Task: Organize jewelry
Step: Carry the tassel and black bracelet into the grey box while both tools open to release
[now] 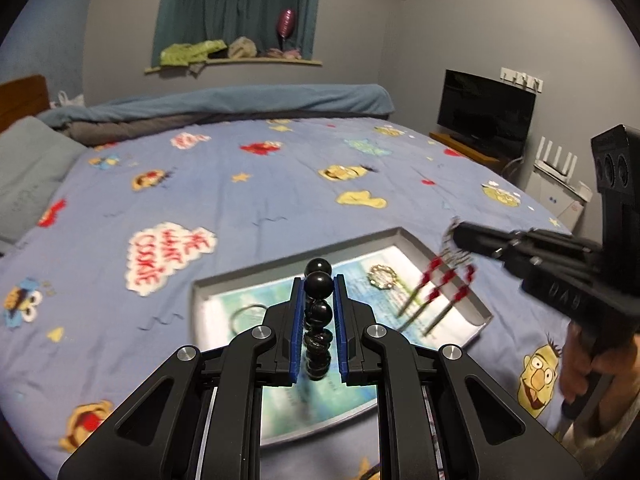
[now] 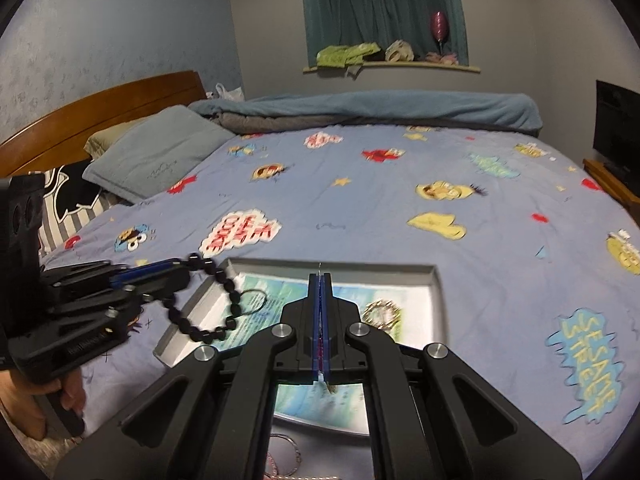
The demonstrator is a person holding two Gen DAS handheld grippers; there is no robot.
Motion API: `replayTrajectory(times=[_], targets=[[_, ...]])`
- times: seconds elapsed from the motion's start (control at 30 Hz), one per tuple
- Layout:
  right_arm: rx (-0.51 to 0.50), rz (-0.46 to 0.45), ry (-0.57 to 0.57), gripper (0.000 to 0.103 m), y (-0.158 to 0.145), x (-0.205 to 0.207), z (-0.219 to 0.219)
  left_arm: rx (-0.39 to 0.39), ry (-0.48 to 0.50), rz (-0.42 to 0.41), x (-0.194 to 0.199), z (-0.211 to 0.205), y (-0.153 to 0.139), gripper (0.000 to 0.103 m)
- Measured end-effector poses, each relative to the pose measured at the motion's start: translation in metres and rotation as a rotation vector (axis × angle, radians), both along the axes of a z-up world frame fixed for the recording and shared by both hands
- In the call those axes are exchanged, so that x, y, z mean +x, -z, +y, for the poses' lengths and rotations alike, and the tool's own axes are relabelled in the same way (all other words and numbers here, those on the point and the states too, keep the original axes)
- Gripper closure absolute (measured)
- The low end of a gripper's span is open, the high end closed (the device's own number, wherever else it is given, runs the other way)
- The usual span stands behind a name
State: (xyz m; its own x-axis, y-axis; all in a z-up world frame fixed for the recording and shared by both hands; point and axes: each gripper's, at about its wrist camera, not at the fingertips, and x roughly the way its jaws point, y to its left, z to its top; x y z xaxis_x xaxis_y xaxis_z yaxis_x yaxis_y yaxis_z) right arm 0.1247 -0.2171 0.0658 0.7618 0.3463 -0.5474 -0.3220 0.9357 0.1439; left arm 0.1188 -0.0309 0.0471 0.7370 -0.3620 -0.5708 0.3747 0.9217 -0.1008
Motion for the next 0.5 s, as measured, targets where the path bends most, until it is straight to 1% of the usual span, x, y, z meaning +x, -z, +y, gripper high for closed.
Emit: replayTrajectory(times=[0.07,0.13,0.27,0.5], targets=[[-0.004,0.023,-0.008,0.102,0.012,0.002,0.004,-0.035,0.01,0.031,0.005,-0.001,0.011,0.088],[-0.008,0.056,-0.01,0.102,0.026,0.006,0.005,-0.071,0.011,0.09,0.013,0.001,0.031,0.088],[-0.017,0.117,0.008,0.102,0.05,0.011,-0.001,-0.074,-0.028,0.157,0.021,0.01,0.061,0.088],[-0.029,0.175,0.074,0.102,0.077,0.013,-0.025,-0.079,-0.121,0.211,0.026,0.04,0.088,0.088]])
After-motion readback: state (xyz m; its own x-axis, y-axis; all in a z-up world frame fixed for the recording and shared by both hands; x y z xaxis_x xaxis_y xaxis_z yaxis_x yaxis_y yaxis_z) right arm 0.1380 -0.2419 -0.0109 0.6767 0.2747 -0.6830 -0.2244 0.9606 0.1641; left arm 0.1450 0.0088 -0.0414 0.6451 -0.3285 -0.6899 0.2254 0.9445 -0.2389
